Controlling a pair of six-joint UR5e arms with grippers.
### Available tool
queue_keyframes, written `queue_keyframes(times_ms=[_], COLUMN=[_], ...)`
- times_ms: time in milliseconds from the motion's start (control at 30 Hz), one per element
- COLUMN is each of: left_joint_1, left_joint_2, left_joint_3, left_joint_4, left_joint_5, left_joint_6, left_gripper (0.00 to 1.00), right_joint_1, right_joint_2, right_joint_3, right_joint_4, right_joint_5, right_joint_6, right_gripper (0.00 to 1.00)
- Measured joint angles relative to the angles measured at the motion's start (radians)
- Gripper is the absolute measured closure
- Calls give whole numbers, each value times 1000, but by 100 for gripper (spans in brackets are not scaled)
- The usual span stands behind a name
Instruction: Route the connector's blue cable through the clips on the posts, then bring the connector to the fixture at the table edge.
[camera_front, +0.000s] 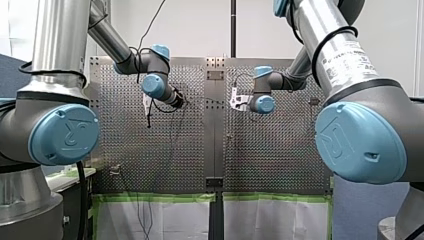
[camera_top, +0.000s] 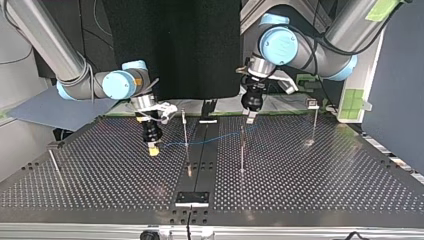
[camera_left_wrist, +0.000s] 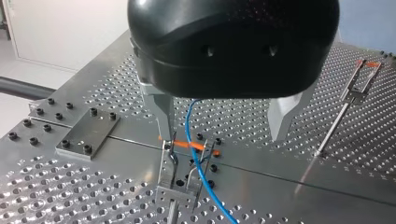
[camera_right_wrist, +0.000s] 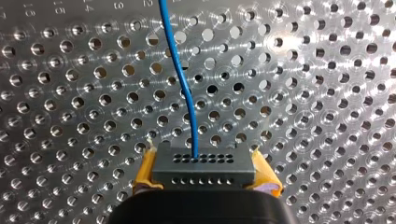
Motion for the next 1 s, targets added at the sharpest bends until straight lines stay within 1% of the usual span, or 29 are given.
queue_keyframes(times_ms=[333,433,533,733,833,1000], left_joint_1=[-7,-9,-16,-40,-59,-98], left_joint_2=[3,9,22,38,39,38], left_joint_3=[-2,-1,-1,-1,-1,-1], left_joint_4=[1,-1,-2,12,30,68], left_joint_5=[0,2,4,2,-3,-34], left_joint_6=[1,10,29,66,64,56], left_gripper=[0,0,0,0,0,0], right_joint_1=[1,1,1,-2,-3,-6], right_joint_2=[1,1,1,2,2,3], right_joint_3=[1,1,1,1,1,1], right_joint_4=[4,4,7,24,32,43], right_joint_5=[-3,-3,-4,-2,1,16], right_joint_6=[1,1,1,-2,-8,-15], right_gripper=[100,100,100,100,100,100])
